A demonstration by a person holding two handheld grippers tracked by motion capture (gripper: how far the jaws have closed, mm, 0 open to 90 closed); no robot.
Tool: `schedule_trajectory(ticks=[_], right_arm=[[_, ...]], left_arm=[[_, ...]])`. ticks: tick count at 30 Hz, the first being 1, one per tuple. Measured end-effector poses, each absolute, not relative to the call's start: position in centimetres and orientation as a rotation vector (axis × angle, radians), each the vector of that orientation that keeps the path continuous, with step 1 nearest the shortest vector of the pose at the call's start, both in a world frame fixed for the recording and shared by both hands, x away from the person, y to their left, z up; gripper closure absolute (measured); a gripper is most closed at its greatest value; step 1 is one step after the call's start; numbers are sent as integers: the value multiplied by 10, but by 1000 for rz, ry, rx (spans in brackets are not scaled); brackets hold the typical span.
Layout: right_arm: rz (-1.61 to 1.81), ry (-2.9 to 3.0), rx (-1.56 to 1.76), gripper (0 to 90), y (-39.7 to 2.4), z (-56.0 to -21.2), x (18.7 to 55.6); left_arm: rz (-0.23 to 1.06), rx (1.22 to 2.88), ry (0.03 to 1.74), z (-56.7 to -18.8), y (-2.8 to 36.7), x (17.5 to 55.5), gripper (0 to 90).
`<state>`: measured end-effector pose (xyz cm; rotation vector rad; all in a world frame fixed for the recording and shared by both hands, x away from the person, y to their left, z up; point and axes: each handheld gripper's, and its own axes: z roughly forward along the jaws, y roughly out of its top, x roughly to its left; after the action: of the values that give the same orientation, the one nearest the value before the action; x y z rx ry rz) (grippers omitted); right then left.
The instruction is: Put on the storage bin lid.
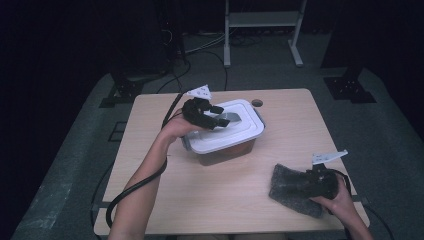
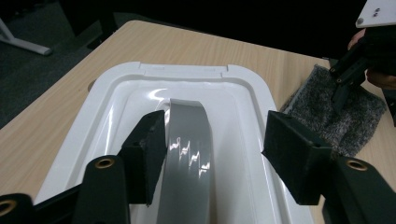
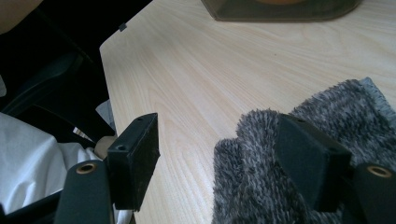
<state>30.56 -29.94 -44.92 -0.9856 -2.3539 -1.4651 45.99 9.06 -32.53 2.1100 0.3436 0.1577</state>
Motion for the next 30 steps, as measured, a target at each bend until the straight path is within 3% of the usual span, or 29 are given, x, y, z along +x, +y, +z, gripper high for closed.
schedule_trajectory(ticks=[11, 30], right_arm=[[-1462, -2360, -990, 294, -299, -449, 307], [-1458, -2364, -997, 294, -297, -448, 305]], left_arm=[[167, 2080, 367, -321, 100, 451, 292], [164, 2043, 385, -325, 131, 421, 225]])
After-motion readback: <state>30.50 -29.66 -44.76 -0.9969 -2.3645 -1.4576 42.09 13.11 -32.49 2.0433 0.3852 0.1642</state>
